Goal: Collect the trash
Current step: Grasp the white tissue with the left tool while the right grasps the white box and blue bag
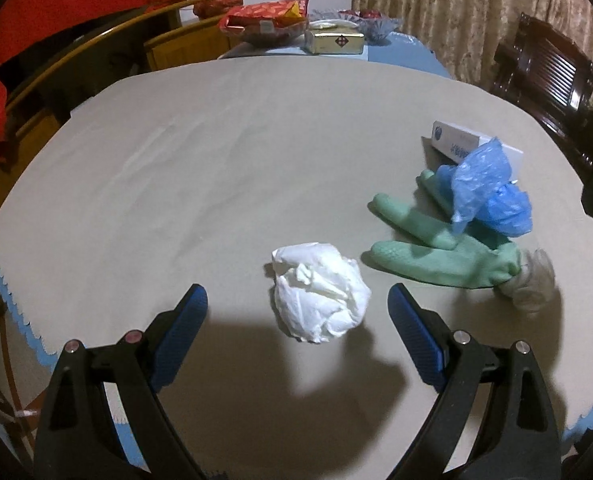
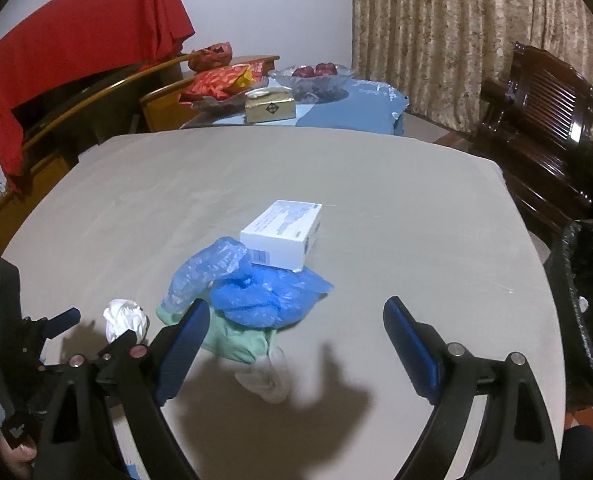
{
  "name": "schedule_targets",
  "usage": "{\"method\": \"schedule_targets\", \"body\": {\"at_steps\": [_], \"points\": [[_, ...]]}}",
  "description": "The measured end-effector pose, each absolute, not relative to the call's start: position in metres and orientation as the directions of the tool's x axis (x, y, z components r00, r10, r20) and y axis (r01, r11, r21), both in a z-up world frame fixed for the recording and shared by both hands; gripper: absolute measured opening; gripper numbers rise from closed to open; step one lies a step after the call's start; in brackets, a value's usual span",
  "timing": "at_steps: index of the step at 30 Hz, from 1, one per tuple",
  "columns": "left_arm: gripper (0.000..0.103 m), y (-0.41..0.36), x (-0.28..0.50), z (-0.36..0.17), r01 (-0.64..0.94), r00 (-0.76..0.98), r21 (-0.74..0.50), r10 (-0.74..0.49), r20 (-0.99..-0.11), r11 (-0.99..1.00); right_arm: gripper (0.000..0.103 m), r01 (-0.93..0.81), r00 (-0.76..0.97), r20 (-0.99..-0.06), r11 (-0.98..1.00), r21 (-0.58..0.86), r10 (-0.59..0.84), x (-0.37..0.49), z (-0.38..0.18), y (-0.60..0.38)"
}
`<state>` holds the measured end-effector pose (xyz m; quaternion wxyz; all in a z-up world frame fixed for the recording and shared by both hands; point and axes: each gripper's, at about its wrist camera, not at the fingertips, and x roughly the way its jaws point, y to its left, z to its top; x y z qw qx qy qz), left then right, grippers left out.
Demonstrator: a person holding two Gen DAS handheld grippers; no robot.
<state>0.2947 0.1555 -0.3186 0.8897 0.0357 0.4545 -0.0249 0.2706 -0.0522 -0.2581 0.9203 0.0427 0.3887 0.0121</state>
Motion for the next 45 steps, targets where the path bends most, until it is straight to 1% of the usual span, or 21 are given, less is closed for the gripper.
{"method": "schedule_targets", "body": {"at_steps": [4,6,9,10,11,13,17,26,33,39,40,41,42,43,45], "points": [[0.088,0.16,0.303,-0.327,0.085,0.569,0.031,-0.023,-0.822,0.996,0.087,0.012,0.695,-0.717,0.996,0.093,0.059,0.282,-0.262,-0.046],[0.084,0.162,0.306,-0.33,0.093,0.561,0.023,-0.033,-0.827,0.995,0.087,0.012,0.694,-0.718,0.996,0.094,0.059,0.286,-0.264,-0.045],[0.075,0.161,0.309,-0.332,0.116,0.551,0.007,-0.058,-0.833,0.993,0.087,0.015,0.693,-0.719,0.995,0.096,0.058,0.29,-0.266,-0.042],[0.068,0.16,0.31,-0.332,0.126,0.549,0.005,-0.065,-0.833,0.992,0.087,0.016,0.691,-0.72,0.995,0.094,0.057,0.293,-0.268,-0.042],[0.056,0.159,0.31,-0.333,0.133,0.548,0.005,-0.069,-0.834,0.991,0.087,0.016,0.69,-0.722,0.995,0.094,0.057,0.295,-0.269,-0.041],[0.044,0.155,0.312,-0.334,0.161,0.536,-0.011,-0.097,-0.838,0.987,0.087,0.018,0.689,-0.723,0.995,0.094,0.055,0.301,-0.27,-0.04],[0.039,0.15,0.315,-0.329,0.167,0.561,0.006,-0.09,-0.823,0.986,0.087,0.021,0.692,-0.72,0.995,0.095,0.054,0.308,-0.272,-0.038],[0.038,0.141,0.331,-0.295,0.175,0.632,0.003,-0.111,-0.767,0.985,0.087,0.039,0.693,-0.72,0.994,0.104,0.048,0.334,-0.277,-0.032],[0.038,0.136,0.34,-0.287,0.176,0.65,0.004,-0.113,-0.751,0.984,0.087,0.071,0.69,-0.723,0.992,0.101,0.024,0.35,-0.282,-0.034],[0.038,0.132,0.345,-0.282,0.18,0.655,-0.007,-0.125,-0.745,0.984,0.086,0.107,0.667,-0.745,0.989,0.105,0.007,0.369,-0.292,-0.039],[0.038,0.132,0.345,-0.282,0.18,0.654,-0.01,-0.128,-0.745,0.984,0.08,0.103,0.651,-0.759,0.988,0.114,0.02,0.372,-0.295,-0.04],[0.038,0.132,0.346,-0.282,0.18,0.654,-0.011,-0.128,-0.745,0.984,0.07,0.098,0.642,-0.766,0.987,0.124,0.033,0.374,-0.297,-0.041],[0.038,0.131,0.346,-0.282,0.179,0.655,-0.01,-0.127,-0.745,0.984,0.065,0.091,0.629,-0.776,0.986,0.137,0.05,0.375,-0.3,-0.042],[0.038,0.132,0.346,-0.282,0.18,0.654,-0.01,-0.127,-0.746,0.984,0.058,0.084,0.614,-0.786,0.985,0.148,0.065,0.376,-0.303,-0.043],[0.038,0.132,0.345,-0.282,0.178,0.654,-0.011,-0.127,-0.746,0.984,0.058,0.082,0.608,-0.79,0.984,0.161,0.079,0.375,-0.305,-0.046]]}}
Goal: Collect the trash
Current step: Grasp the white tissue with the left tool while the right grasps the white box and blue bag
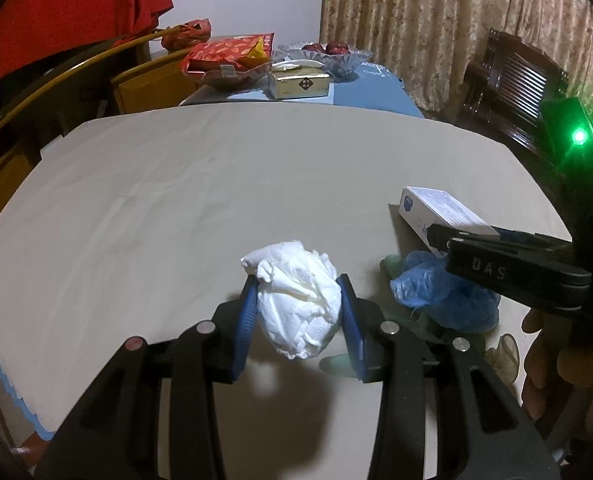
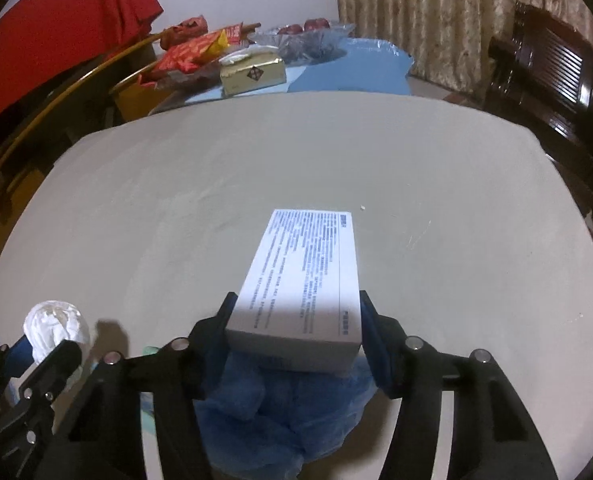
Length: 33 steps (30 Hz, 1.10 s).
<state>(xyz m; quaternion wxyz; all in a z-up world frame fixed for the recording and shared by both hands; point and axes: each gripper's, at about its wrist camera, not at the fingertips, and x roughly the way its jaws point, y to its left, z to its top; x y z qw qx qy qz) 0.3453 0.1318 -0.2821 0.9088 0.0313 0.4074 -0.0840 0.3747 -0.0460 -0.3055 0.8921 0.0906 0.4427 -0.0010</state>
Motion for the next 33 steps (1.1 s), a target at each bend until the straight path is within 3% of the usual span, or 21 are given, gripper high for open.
{"method": "schedule_targets", "body": {"at_steps": [33], "points": [[0.038,0.077,0.306,-0.24,0.188,0.672,0.01,-0.121,-0.73,0.982,0.055,0.083,0.706,-0.704,0.977,0.195,0.08,0.317,-0.238,-0.116]]}}
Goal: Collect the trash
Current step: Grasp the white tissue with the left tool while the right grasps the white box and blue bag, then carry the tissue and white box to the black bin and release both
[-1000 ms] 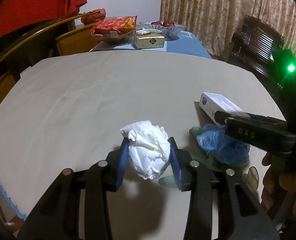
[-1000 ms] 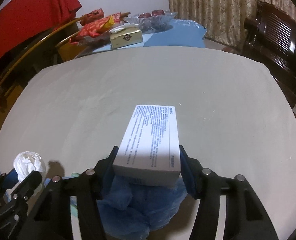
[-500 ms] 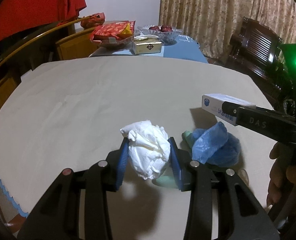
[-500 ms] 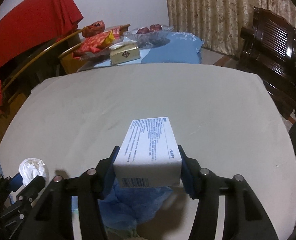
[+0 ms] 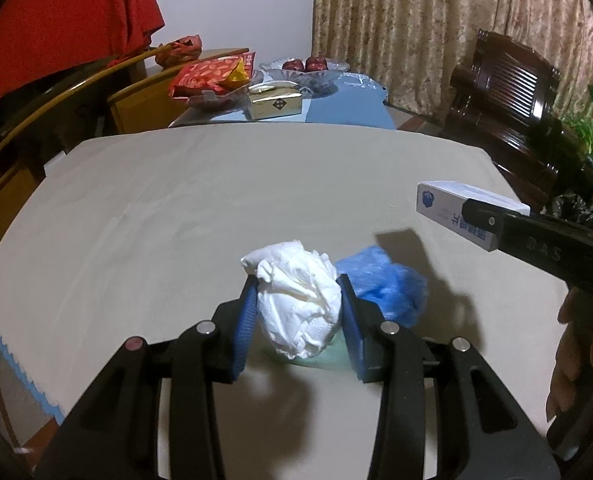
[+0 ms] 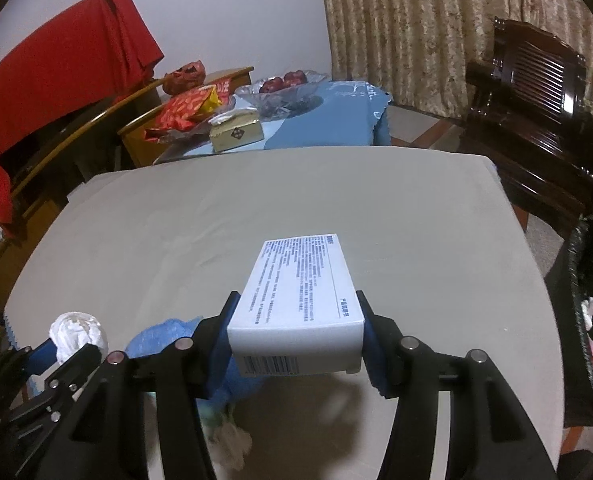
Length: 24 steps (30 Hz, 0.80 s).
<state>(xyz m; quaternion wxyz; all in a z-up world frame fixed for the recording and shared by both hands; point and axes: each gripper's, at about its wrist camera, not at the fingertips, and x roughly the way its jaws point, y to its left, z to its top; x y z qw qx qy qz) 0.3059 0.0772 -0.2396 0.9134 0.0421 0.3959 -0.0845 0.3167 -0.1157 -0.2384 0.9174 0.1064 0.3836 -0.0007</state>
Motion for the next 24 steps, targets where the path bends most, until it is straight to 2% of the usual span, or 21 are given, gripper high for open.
{"method": "schedule_targets", "body": {"at_steps": [24], "points": [[0.038,-0.058,0.247,-0.169,0.217,0.681,0.008,-0.145,-0.718,0.976,0.054,0.101,0.758,-0.65,0.972,0.211,0.062,0.23,-0.183,-0.223]]}}
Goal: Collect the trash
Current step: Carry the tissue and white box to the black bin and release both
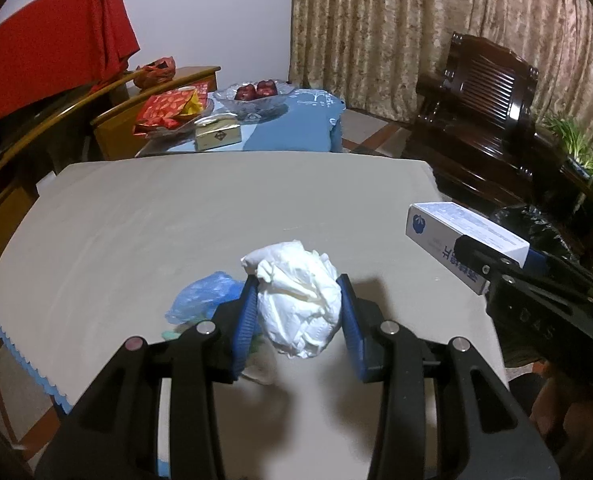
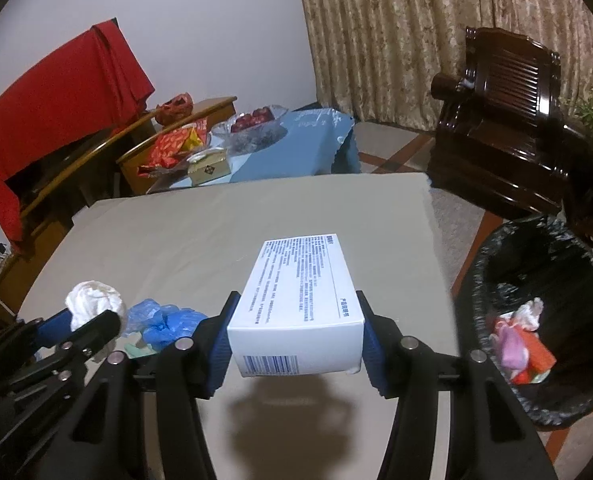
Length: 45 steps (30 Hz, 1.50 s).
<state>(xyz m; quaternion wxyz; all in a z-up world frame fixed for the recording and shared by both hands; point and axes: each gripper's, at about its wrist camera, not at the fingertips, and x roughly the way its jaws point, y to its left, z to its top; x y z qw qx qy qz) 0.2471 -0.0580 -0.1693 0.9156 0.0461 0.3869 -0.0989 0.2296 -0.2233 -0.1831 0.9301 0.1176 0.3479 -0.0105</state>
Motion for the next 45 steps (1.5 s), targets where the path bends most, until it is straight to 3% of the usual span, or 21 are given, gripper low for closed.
{"method": "schedule_targets", "body": {"at_steps": [26,45], "points": [[0.038,-0.252,0.208,-0.168,0.308,0.636,-0.034,-0.232,-0.736,0.951,0.055,0.231,0.779,-0.621,0.961,0.152,-0.089,0.153,-0.159,-0.402],[0.038,-0.377,0.215,-0.228,0.44,0.526,-0.086,-0.334,-0.783,0.894,0.055,0.368,0.706,-0.689,0.916,0.16,-0.164,0.148,-0.227,-0.523]]}}
